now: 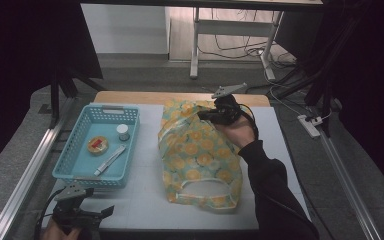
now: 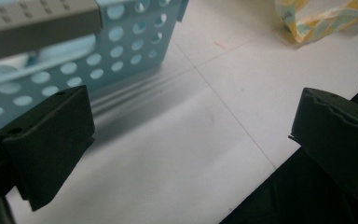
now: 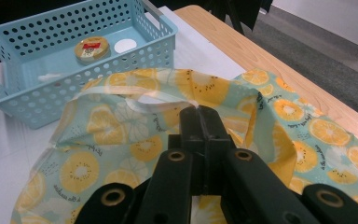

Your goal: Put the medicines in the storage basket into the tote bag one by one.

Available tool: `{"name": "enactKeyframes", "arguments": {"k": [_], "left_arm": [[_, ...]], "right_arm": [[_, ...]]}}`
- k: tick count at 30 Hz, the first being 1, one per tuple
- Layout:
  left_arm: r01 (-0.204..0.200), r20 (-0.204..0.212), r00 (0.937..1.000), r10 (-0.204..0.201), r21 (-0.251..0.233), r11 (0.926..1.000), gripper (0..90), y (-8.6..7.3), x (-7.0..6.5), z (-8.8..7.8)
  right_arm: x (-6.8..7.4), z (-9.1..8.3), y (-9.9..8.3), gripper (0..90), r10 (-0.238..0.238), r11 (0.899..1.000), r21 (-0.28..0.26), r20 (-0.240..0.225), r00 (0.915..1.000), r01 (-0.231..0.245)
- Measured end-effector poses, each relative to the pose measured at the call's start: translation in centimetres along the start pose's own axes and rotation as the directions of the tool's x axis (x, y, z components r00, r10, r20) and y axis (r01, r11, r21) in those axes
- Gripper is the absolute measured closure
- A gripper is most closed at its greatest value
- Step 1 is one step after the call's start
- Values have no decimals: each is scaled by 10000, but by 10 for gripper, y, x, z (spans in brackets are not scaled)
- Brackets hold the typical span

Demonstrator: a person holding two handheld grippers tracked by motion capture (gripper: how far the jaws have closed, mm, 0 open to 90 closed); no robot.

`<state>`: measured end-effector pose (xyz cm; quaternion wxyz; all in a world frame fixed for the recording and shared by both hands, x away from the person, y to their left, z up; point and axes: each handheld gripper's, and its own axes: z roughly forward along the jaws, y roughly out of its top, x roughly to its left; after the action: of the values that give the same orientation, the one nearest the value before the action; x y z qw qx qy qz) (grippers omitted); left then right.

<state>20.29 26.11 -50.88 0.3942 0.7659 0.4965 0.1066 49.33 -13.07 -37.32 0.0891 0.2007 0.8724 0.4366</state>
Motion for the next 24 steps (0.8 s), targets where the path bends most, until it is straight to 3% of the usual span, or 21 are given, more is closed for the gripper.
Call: {"name": "enactKeyframes", "arguments": {"k": [16,21,24], "left_arm": [[-349,164,9992,353,-262,9990,0,15,2,-3],[-353,115,9993,358,-417,9985,0,20,5,-4],[-224,194,9995,229,-245,9994,0,26,9,-4]], "right_arm": [[-3,-2,-3,900,126,9999,-102,-9,9999,-126],[-4,-4,-4,900,197,9997,-122,15,9998,-197],[-4,-4,-5,900,220,9997,-145,18,9998,-220]]}}
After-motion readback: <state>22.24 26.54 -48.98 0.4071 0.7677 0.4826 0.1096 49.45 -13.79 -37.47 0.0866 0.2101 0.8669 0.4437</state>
